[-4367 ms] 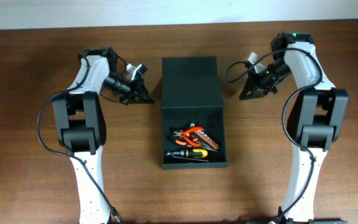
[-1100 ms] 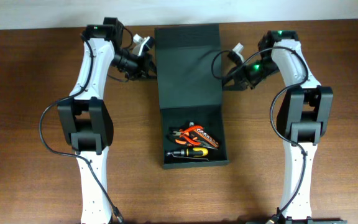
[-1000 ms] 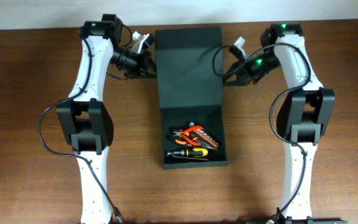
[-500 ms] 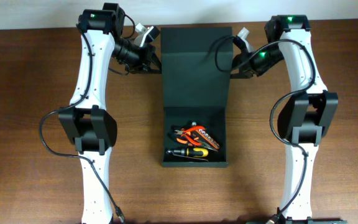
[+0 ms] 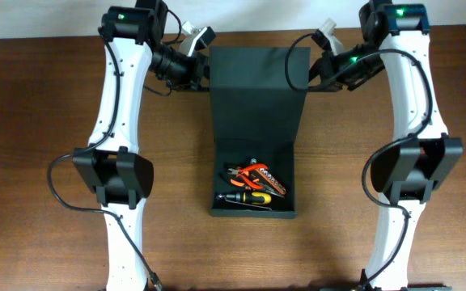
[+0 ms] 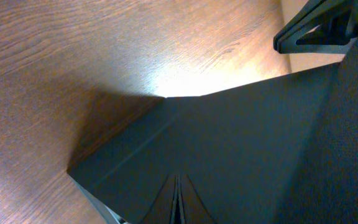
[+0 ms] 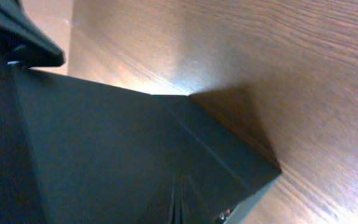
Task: Pack container
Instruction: 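Swing the lid down over the box with both grippers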
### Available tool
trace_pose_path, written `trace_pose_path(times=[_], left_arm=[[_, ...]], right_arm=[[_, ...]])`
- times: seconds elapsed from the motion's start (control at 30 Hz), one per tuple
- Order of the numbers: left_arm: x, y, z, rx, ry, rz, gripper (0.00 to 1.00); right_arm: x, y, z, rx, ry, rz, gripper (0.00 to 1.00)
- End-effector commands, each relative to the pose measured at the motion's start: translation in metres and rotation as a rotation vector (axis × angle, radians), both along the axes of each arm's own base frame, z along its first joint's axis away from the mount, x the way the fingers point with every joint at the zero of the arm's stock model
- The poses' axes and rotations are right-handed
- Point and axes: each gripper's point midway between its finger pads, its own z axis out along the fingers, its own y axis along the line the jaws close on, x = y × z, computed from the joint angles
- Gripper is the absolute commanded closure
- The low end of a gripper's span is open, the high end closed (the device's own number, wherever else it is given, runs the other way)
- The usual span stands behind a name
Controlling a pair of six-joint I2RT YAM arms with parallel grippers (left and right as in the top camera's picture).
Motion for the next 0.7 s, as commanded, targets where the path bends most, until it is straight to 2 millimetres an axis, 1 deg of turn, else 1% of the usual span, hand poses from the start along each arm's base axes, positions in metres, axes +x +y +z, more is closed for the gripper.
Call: trace_pose_path(times=[0.0,0.07,0.2,0.23,0.3,0.33,0.4,0.53,0.6,0.67], left_arm=[[-0.01,-0.001,0.04,-0.014,-0.083,0.007,0.98],[-0.014,-0.002,0.048,-0.008,-0.104,0.005,0.98],[-0.022,-0.002,0.06,0.048,-0.131,0.025,0.98],[-0.028,-0.008,0.067,0.043,-0.141,0.017,0.98],[-0.036,-0.017,0.075,0.038,-0.149,0.001,0.98],[-0.043,-0.026,0.077,0.054,-0.156,-0.013,0.98],[-0.048,-0.031,0.074,0.106,-0.174,-0.023,0.98],[-0.056,-0.041,0.071,0.181,-0.213,-0.053,0.98],[-0.059,-0.043,0.07,0.21,-0.228,-0.06,0.98],[-0.058,-0.04,0.067,0.253,-0.241,-0.055,0.98]], right_arm=[[-0.01,-0.003,0.033,-0.061,-0.028,-0.063,0.96],[-0.014,-0.004,0.045,-0.064,-0.054,-0.068,0.96],[-0.02,-0.012,0.056,-0.125,-0.062,-0.12,0.96],[-0.024,-0.009,0.063,-0.123,-0.067,-0.122,0.96],[-0.03,-0.005,0.066,-0.121,-0.061,-0.122,0.96],[-0.036,0.001,0.067,-0.124,-0.049,-0.115,0.96],[-0.042,0.005,0.065,-0.139,-0.039,-0.102,0.96],[-0.056,0.005,0.056,-0.2,-0.01,-0.089,0.96],[-0.063,0.0,0.05,-0.234,0.008,-0.091,0.96],[-0.073,-0.007,0.044,-0.28,0.026,-0.094,0.96]])
